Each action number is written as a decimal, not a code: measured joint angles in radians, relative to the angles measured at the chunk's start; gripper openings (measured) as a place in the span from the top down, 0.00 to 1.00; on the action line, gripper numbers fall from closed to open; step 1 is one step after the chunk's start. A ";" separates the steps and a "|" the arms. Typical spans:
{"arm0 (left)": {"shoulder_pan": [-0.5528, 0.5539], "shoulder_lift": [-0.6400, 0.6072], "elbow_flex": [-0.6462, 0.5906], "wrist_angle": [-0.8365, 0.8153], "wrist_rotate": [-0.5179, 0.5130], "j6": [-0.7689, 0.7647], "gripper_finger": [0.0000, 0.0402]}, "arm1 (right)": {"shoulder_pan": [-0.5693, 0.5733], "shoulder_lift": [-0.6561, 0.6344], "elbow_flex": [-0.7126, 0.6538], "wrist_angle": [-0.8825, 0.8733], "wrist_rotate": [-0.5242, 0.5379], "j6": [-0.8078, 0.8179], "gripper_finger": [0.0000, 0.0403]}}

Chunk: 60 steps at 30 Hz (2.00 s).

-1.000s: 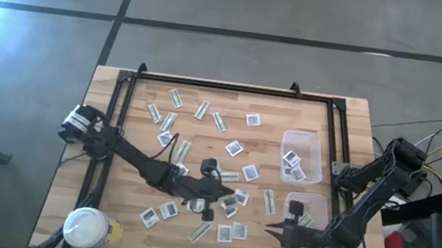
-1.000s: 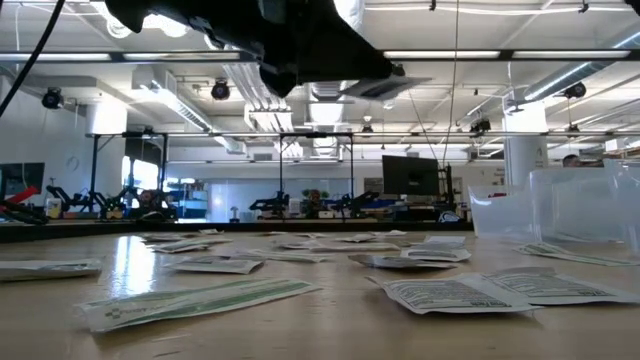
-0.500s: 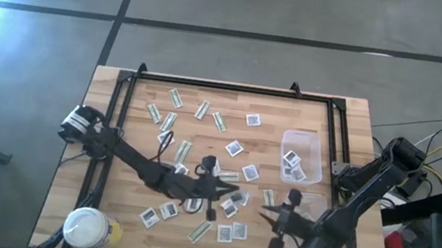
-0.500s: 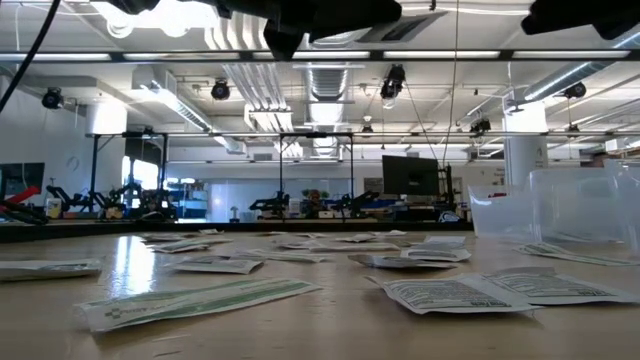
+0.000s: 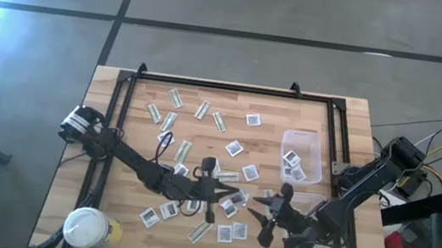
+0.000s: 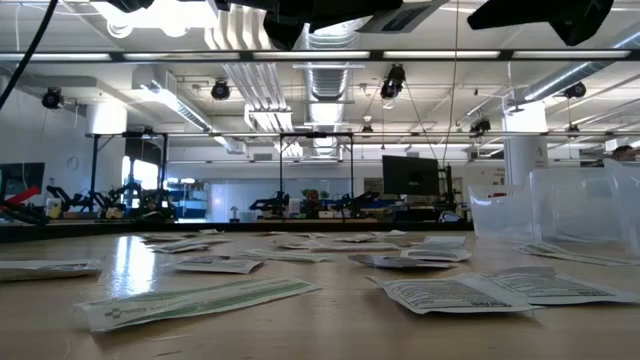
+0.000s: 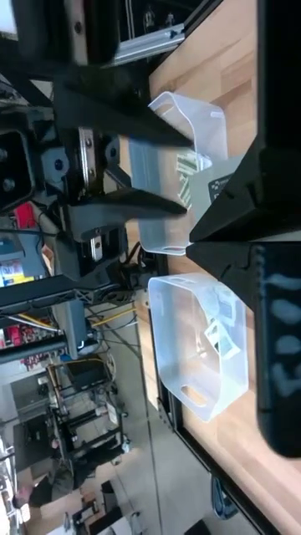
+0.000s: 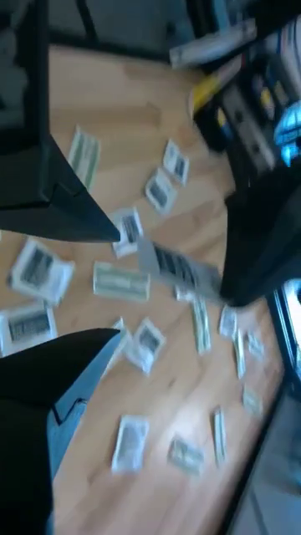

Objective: Pick & Place First Aid Supplies
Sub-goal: Put the towelette pack into the top bin

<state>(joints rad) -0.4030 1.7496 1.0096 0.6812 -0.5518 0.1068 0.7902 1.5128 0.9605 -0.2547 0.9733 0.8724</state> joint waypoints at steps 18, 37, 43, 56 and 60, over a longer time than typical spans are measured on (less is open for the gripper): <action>0.000 0.000 0.000 0.000 0.000 0.003 1.00 | -0.060 -0.001 0.008 0.090 0.016 0.019 0.54; 0.000 0.001 0.000 0.044 0.000 0.017 1.00 | -0.104 0.001 0.001 0.115 -0.054 0.000 0.72; 0.000 0.001 0.000 0.045 0.000 0.021 1.00 | -0.109 0.001 0.001 0.116 -0.058 -0.017 0.93; -0.001 0.001 0.000 0.033 0.001 0.014 0.96 | -0.108 0.001 0.001 0.116 -0.090 -0.057 0.98; -0.001 0.001 0.000 0.024 0.001 0.004 0.93 | -0.108 0.001 0.001 0.113 -0.093 -0.065 0.98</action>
<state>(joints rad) -0.4038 1.7504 1.0096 0.7056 -0.5510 0.1107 0.6823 1.5135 0.9611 -0.1413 0.8806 0.8078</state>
